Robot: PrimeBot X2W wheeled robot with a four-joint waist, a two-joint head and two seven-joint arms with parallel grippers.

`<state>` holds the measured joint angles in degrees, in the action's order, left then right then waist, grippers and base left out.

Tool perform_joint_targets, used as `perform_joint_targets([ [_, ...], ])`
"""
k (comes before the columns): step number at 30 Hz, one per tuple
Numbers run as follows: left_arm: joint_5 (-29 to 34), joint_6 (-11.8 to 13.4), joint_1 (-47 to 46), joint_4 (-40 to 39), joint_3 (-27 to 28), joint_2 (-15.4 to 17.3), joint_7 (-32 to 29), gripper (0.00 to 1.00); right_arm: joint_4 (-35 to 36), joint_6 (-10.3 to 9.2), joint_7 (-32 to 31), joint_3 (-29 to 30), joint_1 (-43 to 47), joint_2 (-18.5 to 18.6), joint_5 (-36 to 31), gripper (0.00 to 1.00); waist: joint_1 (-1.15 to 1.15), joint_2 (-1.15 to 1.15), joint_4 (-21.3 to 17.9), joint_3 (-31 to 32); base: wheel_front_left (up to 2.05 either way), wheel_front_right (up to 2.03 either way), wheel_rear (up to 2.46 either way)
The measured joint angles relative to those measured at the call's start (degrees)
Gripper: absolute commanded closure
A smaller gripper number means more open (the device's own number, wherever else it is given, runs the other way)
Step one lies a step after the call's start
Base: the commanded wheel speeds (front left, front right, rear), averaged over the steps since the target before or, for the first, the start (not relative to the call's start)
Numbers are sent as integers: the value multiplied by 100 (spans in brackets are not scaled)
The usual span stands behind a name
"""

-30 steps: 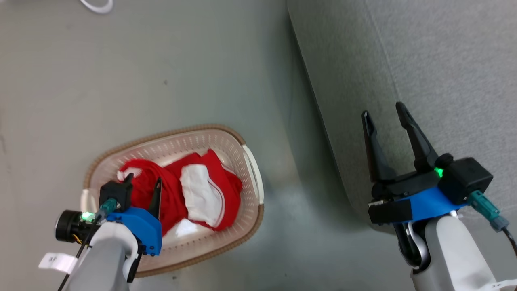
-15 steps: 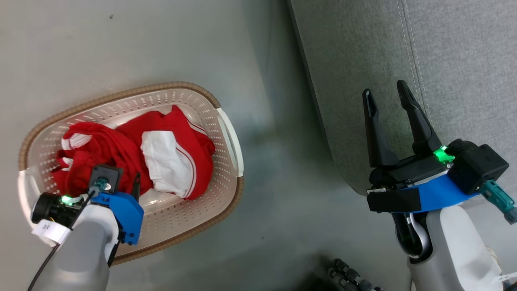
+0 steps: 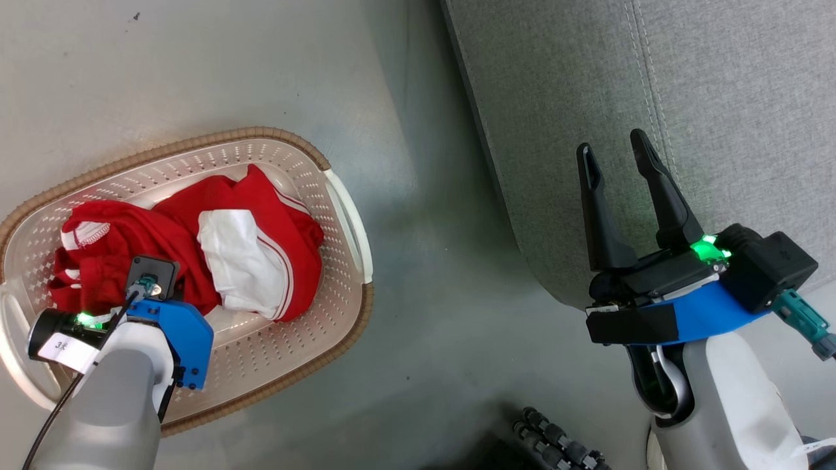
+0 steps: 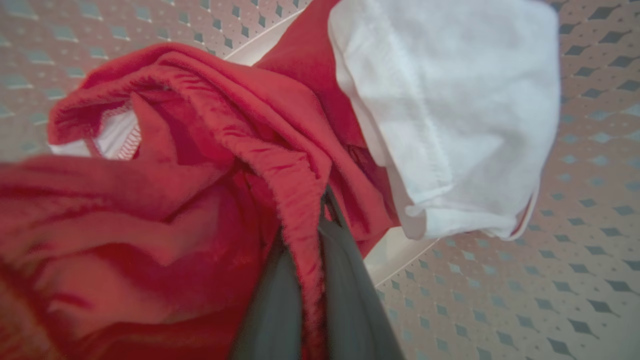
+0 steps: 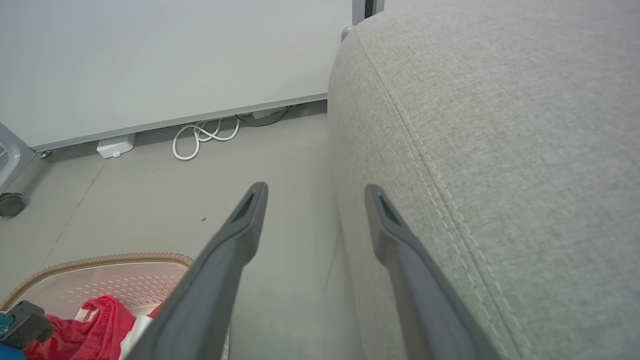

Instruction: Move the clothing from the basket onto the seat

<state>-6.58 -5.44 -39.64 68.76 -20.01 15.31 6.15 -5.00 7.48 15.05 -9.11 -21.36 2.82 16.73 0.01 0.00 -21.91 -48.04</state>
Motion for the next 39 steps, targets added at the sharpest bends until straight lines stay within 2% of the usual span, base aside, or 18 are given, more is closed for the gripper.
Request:
perform_joint_targets([
  [7, -151, -49, -19, 112, -11, -48, 105, 100, -23, 0, 0, -8, -2, 0, -1, 0, 0, 0, 7, 67, 0, 0, 0],
  [18, -375, -124, 84, 207, -80, -404, 474, 100, -202, 0, 0, 164, -19, -2, -235, 0, -1, 0, 284, 578, 0, 0, 0],
  [27, -654, -193, 466, -92, -244, -795, 825, 100, -521, 0, 0, 320, 175, -7, -611, 0, -1, 0, 699, 1612, 0, 0, 0],
  [31, -1001, -194, 775, -453, -449, -1002, 867, 100, -719, 0, 1, 408, 429, -7, -751, 0, -2, 1, 896, 2188, 0, 0, 0],
  [39, -1559, -196, 1044, -1422, -1096, -1076, 879, 100, -1015, 0, 0, 516, 937, -4, -925, 0, -2, 1, 1283, 3330, 0, 0, 0],
])
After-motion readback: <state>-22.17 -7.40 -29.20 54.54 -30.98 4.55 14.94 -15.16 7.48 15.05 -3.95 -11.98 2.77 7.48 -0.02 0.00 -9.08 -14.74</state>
